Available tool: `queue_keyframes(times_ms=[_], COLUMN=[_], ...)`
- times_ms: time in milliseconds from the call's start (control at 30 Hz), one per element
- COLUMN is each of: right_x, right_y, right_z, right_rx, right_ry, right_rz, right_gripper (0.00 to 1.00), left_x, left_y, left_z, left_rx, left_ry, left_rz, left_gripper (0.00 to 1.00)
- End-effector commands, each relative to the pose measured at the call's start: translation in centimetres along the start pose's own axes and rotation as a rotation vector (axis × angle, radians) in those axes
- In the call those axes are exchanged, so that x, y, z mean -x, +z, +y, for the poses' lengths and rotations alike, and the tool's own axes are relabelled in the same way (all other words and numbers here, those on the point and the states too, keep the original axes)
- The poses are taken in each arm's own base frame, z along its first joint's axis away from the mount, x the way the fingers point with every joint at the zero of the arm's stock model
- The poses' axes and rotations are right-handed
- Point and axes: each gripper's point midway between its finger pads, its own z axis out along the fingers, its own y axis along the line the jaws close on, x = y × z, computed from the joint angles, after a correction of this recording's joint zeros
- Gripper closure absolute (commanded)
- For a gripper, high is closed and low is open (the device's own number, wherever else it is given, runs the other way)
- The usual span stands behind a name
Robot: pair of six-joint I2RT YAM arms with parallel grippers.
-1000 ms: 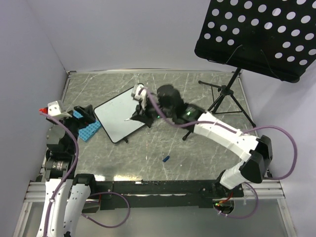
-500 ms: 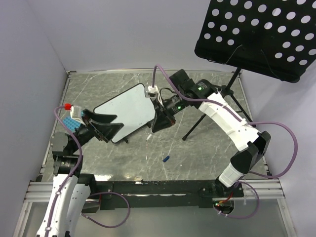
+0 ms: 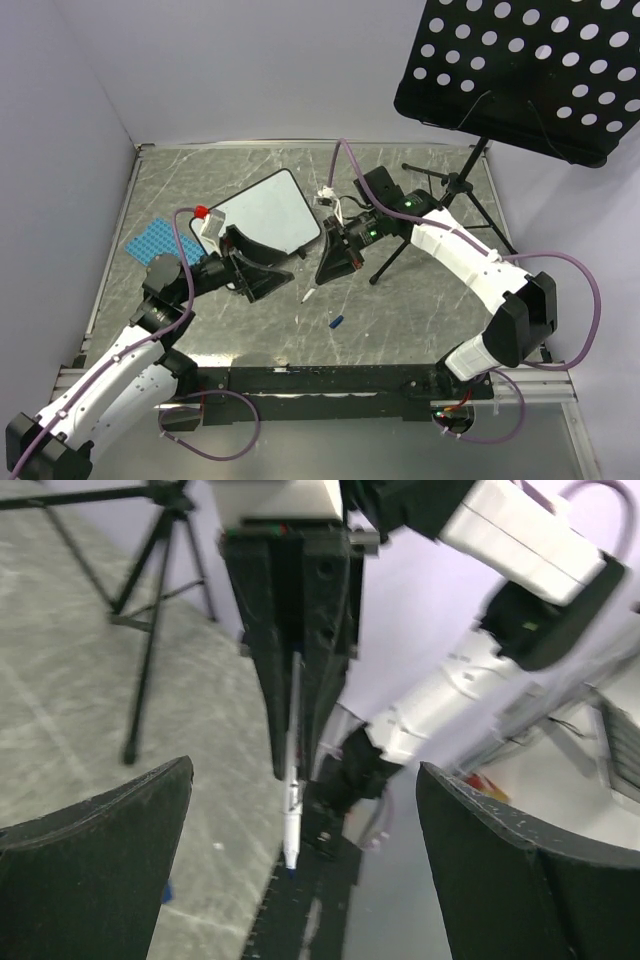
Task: Write a sentence on the whiteboard
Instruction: Pick up the whiteboard from the whiteboard stand.
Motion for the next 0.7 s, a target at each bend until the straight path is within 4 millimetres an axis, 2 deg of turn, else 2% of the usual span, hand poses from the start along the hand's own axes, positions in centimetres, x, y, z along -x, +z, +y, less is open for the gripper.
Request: queue_keyframes(times_ms=[0, 200, 433, 667], right_x=[1.7, 2.1, 1.4, 0.8], right_y=[-0.8, -0.6, -0.1, -0.7], right_z=[-0.8, -3.6, -5.0, -6.2], right_rx=[-0.034, -0.098, -0.093, -0.163], right_ry=[-0.048, -0.053, -0.027, -0.047], right_rz=[-0.097, -0.116, -0.141, -0.152], right_gripper=[1.00, 1.00, 1.00, 1.00], left_x=[2.5, -0.2, -0.2, 0.3], left_y=[0.3, -0.1, -0.9, -2.5], left_z=[1.6, 4.4, 5.8, 9.3], left_rx=[0.116, 0.194, 0.296, 0.503], left_ry=[0.108, 0.048, 0.057, -0.036], left_rz=[-0.084, -0.023, -0.026, -0.123], left_gripper=[0.03, 0.02, 0.02, 0.02])
